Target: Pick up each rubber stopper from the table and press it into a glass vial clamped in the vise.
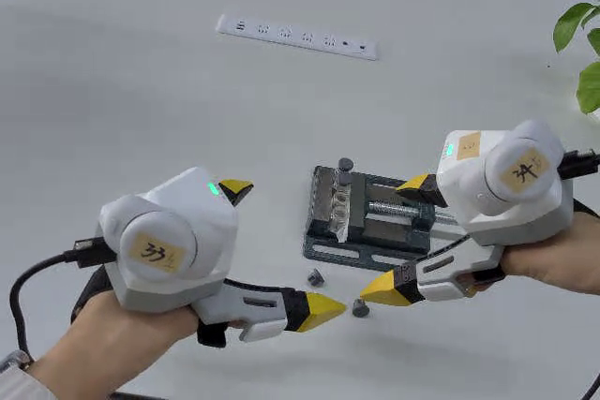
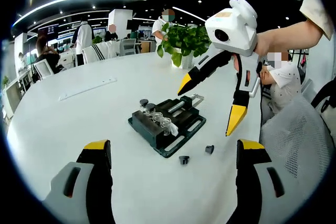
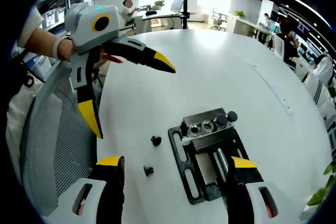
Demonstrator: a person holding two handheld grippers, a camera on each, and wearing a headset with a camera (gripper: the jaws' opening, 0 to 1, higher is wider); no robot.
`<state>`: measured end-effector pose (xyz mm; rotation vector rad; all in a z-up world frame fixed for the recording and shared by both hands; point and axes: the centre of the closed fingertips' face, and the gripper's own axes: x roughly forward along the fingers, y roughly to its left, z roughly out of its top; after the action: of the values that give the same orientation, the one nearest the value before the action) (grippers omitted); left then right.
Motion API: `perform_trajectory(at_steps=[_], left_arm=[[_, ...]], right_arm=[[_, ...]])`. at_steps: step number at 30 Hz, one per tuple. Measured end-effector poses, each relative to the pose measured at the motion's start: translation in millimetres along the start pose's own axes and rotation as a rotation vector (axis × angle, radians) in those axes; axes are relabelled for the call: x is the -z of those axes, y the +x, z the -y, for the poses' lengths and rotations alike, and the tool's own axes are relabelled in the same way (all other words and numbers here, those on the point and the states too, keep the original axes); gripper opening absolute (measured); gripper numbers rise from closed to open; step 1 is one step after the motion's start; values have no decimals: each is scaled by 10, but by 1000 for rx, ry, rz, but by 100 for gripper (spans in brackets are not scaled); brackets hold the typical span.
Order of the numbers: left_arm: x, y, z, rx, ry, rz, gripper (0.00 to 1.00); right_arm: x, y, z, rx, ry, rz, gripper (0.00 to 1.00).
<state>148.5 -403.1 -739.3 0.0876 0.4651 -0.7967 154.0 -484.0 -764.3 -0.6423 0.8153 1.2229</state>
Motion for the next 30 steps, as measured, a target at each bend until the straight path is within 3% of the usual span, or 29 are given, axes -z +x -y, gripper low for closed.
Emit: perform_trajectory(at_steps=[9,15,20,25,30], left_arm=[[43,-107,29,-3,16,-3,99],[69,-127,75,-5,20,-11,99],[60,-123,107,-4,13,-1,99],[81,-109,133,-2,6,-1,98],[98,-111,143,-1,-2,0,98]], right_arm=[[198,73,-249,-57,-70,-54,69],[303,129,-348,-110,-105,-89,48],[352,229,-335,-119,-131,-110,40],[376,309,-401,-154,-142,-132,25],[389,400,-402,-175,-145,-146,18]])
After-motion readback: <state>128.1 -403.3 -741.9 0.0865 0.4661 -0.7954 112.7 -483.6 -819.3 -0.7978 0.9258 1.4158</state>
